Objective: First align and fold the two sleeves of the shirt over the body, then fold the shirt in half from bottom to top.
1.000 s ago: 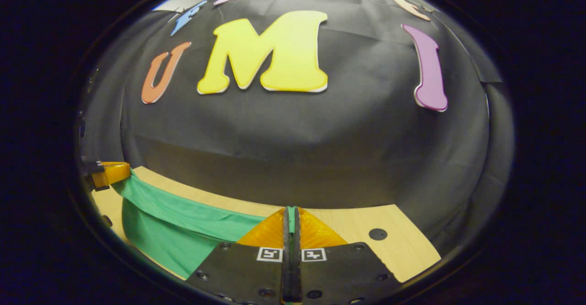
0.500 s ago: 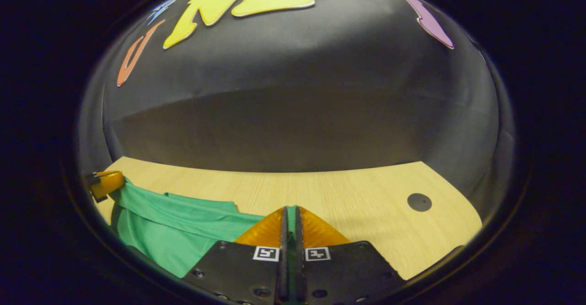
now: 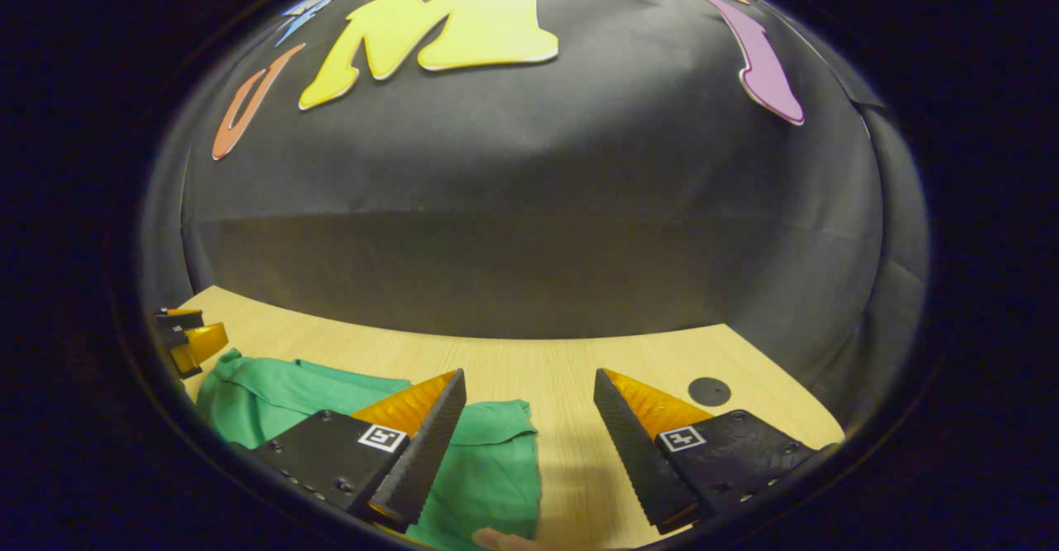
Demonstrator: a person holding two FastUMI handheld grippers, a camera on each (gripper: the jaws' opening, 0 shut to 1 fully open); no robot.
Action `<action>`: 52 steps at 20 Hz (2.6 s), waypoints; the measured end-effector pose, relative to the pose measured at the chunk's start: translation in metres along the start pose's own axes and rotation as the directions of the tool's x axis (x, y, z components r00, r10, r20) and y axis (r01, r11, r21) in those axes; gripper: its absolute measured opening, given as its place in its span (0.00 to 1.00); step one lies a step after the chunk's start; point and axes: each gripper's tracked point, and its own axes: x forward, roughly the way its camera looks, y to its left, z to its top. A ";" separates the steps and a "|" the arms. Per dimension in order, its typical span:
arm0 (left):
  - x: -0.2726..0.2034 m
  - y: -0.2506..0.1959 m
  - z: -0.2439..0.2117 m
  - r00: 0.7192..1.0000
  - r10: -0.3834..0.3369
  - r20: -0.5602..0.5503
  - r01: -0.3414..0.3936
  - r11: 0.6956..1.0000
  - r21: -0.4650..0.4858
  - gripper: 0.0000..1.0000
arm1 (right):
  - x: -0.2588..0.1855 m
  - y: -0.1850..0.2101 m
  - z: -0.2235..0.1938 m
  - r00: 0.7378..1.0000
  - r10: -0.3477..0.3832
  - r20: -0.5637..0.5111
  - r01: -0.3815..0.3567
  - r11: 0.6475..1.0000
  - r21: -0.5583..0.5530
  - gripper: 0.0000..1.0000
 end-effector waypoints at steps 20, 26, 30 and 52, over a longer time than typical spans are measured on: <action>-0.322 -0.024 0.048 0.988 0.019 0.156 -0.019 1.000 -0.003 1.00 | -0.375 -0.040 0.059 0.958 0.011 0.285 0.002 0.999 -0.045 0.93; -0.411 -0.045 0.028 0.986 0.007 0.169 -0.009 1.000 0.014 1.00 | -0.479 -0.073 0.021 0.947 -0.007 0.320 0.037 0.995 -0.088 0.96; -0.451 -0.054 0.028 0.971 0.008 0.240 -0.012 1.000 0.017 1.00 | -0.512 -0.084 -0.010 0.946 -0.009 0.323 0.040 0.995 -0.091 0.95; -0.436 -0.074 -0.004 0.981 -0.039 0.189 0.048 0.998 -0.044 1.00 | -0.482 -0.068 -0.056 0.973 0.054 0.224 -0.033 0.995 -0.094 0.95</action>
